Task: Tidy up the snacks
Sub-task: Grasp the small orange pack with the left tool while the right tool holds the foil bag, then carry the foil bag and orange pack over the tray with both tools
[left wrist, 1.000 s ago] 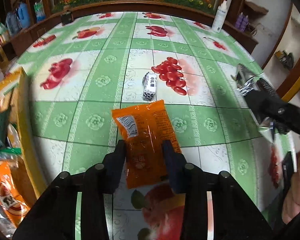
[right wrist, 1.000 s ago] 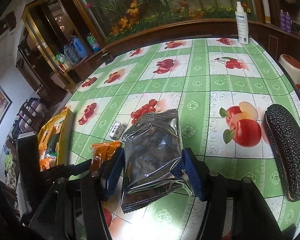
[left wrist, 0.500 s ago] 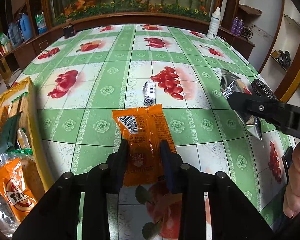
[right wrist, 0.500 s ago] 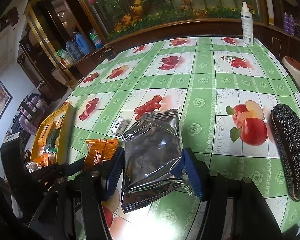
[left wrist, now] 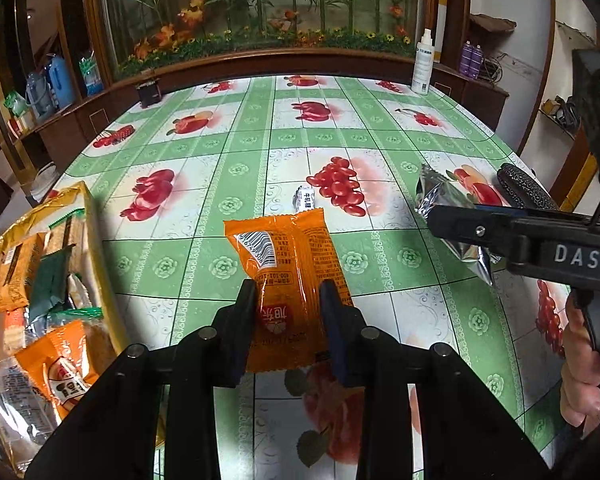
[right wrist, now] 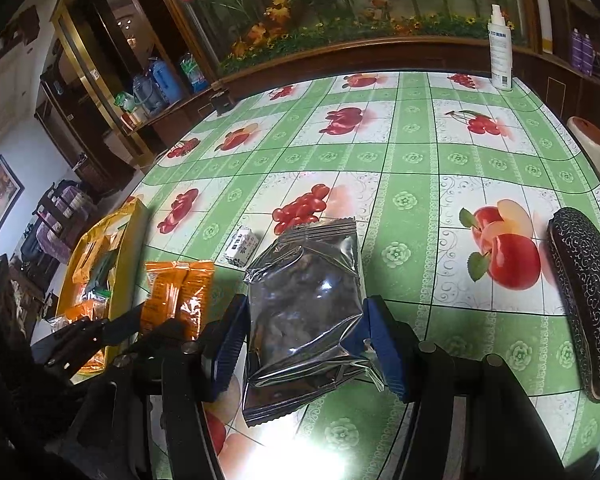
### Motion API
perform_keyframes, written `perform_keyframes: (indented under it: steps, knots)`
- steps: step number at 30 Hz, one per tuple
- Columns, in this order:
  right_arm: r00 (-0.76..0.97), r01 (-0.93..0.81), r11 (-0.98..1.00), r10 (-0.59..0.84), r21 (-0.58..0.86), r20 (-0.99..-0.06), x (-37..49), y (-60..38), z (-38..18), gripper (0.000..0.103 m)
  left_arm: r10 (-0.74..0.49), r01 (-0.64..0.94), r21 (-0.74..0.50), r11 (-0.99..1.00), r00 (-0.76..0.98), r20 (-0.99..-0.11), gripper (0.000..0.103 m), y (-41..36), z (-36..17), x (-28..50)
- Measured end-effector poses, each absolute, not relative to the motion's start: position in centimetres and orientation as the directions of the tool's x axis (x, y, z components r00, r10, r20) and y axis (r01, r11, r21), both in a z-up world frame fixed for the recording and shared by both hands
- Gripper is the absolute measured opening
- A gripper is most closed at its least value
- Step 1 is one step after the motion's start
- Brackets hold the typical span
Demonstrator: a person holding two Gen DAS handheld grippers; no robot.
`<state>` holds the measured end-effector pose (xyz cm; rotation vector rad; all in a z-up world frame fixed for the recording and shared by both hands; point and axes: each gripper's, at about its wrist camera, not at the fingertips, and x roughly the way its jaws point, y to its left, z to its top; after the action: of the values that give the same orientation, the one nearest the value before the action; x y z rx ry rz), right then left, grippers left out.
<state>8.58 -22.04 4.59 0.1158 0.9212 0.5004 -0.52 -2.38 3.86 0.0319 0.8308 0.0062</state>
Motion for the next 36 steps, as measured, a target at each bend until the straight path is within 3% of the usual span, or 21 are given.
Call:
perform_keyframes:
  steps: [36]
  knots:
    - [0.424, -0.482, 0.791, 0.587, 0.377, -0.690, 5.2, -15.8, 5.1, 0.061, 0.097, -0.111, 0.019, 0.994, 0.755, -0.648, 0.029, 3.2, 7.3, -4.6]
